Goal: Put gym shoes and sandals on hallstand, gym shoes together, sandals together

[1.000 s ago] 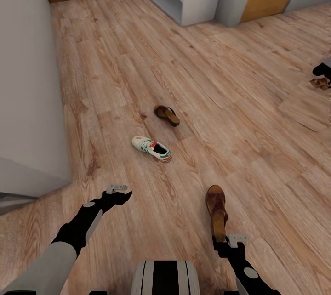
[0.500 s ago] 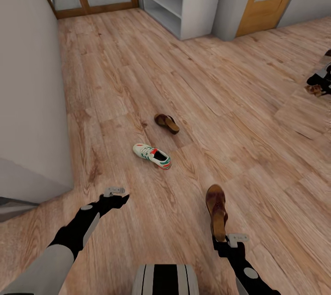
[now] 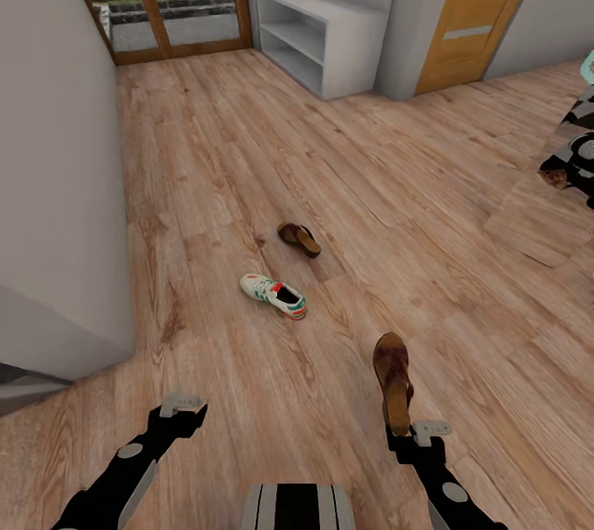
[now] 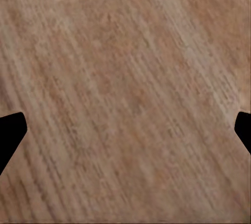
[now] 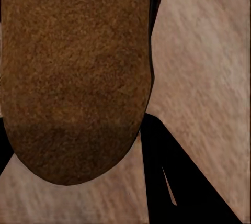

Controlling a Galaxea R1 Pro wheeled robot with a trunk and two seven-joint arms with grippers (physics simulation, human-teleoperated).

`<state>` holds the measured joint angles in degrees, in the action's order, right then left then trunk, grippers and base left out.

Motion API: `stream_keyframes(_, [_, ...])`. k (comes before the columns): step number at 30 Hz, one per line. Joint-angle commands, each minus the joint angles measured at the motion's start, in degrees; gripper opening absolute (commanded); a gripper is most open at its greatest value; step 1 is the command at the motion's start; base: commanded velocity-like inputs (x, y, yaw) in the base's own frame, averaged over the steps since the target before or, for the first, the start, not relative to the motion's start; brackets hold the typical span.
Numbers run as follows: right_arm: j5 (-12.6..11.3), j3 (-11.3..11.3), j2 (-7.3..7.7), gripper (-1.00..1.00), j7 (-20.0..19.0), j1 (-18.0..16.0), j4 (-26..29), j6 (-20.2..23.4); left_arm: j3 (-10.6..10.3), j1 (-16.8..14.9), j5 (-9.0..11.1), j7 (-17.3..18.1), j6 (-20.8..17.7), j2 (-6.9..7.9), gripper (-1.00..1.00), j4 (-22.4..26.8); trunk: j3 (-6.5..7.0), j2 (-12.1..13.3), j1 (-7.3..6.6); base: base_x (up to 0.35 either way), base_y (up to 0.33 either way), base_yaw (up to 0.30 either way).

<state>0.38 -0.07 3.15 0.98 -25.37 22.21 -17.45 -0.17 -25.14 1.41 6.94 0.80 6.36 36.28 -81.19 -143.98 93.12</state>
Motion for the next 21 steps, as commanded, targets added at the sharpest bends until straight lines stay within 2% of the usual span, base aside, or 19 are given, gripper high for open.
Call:
stream_keyframes(1, [-0.1, 0.1, 0.16, -1.0, 0.3, 0.0, -0.1, -0.1, 0.0, 0.5, 0.2, -0.1, 0.4, 0.03, 1.0, 0.0, 0.29, 0.0, -0.03, 0.0, 0.0, 0.0])
stream_keyframes(7, [-0.1, 0.1, 1.06, -1.0, 2.4, 0.2, -0.3, -0.9, 0.4, 3.9, 0.2, -1.0, 7.4, 0.05, 1.0, -2.7, 2.15, 0.1, -0.19, 0.0, 0.0, 0.0])
stream_keyframes(8, [-0.1, 0.1, 1.19, -1.0, 2.5, 0.5, -0.3, -1.9, 1.0, 4.3, 0.2, -1.1, 9.5, 0.02, 1.0, -4.4, 2.46, 0.1, -0.21, 0.0, 0.0, 0.0])
stream_keyframes(11, [-0.1, 0.2, 1.35, -1.0, 2.7, 1.4, -0.6, -3.9, 2.6, 4.7, 0.2, -1.2, 12.2, 0.0, 1.0, -7.1, 3.4, 0.1, -0.29, 0.0, 0.0, 0.0])
stream_keyframes(12, [-0.2, 0.2, 1.47, -1.0, 2.7, 2.1, -1.2, -5.4, 3.9, 4.8, 0.2, -1.2, 13.6, 0.0, 1.0, -8.7, 3.71, 0.2, -0.31, 0.0, 0.0, 0.0])
stream_keyframes(14, [-0.2, 0.2, 1.55, -1.0, 2.7, 2.8, -2.1, -7.0, 5.1, 4.9, 0.1, -1.2, 14.7, 0.02, 1.0, -10.0, 4.33, 0.2, -0.37, 0.0, 0.0, 0.0])
stream_keyframes(17, [-0.2, 0.2, 1.64, -1.0, 2.8, 3.8, -5.4, -11.8, 7.7, 5.1, 0.1, -1.1, 16.5, 0.05, 1.0, -13.4, 5.26, 0.2, -0.44, 0.0, 0.0, 0.0])
stream_keyframes(21, [-0.3, 0.1, 1.7, -1.0, 2.8, 4.1, -9.7, -16.6, 9.1, 5.9, 0.2, -1.1, 19.6, 0.05, 1.0, -16.5, 6.51, 0.3, -0.55, 0.0, 0.0, 0.0])
